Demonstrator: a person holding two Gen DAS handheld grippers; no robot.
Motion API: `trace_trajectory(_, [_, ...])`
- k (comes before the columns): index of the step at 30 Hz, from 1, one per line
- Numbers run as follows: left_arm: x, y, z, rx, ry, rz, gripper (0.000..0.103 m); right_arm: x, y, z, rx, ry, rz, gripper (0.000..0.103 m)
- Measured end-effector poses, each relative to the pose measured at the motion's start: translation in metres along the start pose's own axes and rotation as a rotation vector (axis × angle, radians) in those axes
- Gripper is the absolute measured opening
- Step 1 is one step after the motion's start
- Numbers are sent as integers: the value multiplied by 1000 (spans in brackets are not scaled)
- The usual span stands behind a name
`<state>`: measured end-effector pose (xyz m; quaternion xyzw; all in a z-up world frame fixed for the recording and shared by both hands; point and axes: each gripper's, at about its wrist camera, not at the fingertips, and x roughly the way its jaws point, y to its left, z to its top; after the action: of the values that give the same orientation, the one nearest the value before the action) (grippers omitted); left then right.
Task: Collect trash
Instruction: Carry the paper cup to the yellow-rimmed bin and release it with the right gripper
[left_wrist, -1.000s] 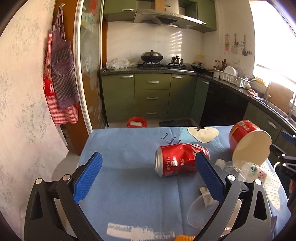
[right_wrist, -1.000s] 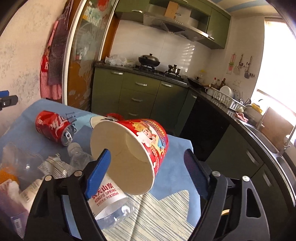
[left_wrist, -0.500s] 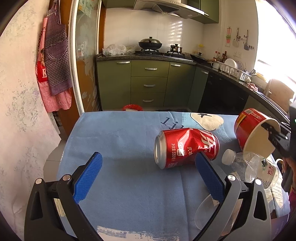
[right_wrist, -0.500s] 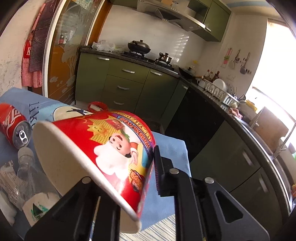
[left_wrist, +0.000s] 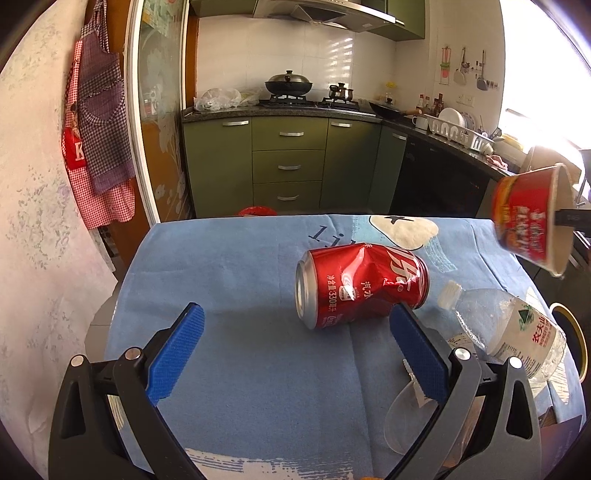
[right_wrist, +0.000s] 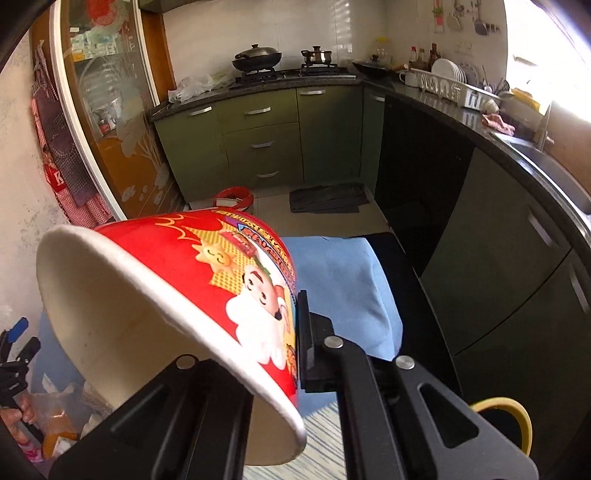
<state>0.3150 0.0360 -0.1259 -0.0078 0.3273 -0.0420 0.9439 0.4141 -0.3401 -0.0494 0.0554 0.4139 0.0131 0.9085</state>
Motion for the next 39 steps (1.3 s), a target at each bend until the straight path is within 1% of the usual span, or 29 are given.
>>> trace_trajectory(3, [-1, -1, -1, 5, -2, 1, 99, -30, -38, -12, 73, 36, 4, 2])
trace_trajectory(5, [-2, 0, -1, 4, -4, 2, 99, -49, -67, -24, 123, 64, -18, 2])
trace_trajectory(10, [-4, 0, 0, 6, -12, 3, 99, -78, -149, -65, 248, 186, -134, 3])
trace_trajectory(13, [-4, -1, -1, 9, -13, 7, 99, -79, -188, -93, 310, 256, -214, 3])
trace_trajectory(17, [0, -3, -3, 15, -1, 9, 99, -53, -223, -125, 380, 366, -249, 3])
trace_trajectory(20, [2, -4, -4, 20, 6, 9, 99, -30, -237, -139, 409, 437, -257, 4])
trace_trajectory(22, [2, -4, -4, 21, 7, 8, 99, -18, -243, -145, 415, 475, -265, 6])
trace_trajectory(23, [3, -3, -4, 20, 8, 7, 99, -14, -247, -145, 425, 478, -276, 9])
trace_trajectory(24, [3, -3, -4, 19, 10, 7, 99, -10, -250, -148, 431, 483, -283, 15])
trace_trajectory(25, [4, -2, -4, 18, 12, 8, 99, -8, -251, -148, 433, 486, -290, 18])
trace_trajectory(26, [5, -2, -4, 17, 14, 7, 99, -7, -252, -148, 436, 484, -295, 20])
trace_trajectory(29, [5, -2, -4, 20, 15, 6, 99, -10, -246, -149, 429, 468, -298, 21])
trace_trajectory(32, [5, -3, -4, 25, 19, 1, 99, -14, -242, -155, 418, 446, -288, 27])
trace_trajectory(35, [3, -4, -4, 26, 17, 0, 99, -17, -235, -155, 403, 435, -273, 27])
trace_trajectory(39, [-5, -5, -1, 17, 18, -38, 99, -22, -222, -156, 377, 421, -249, 29])
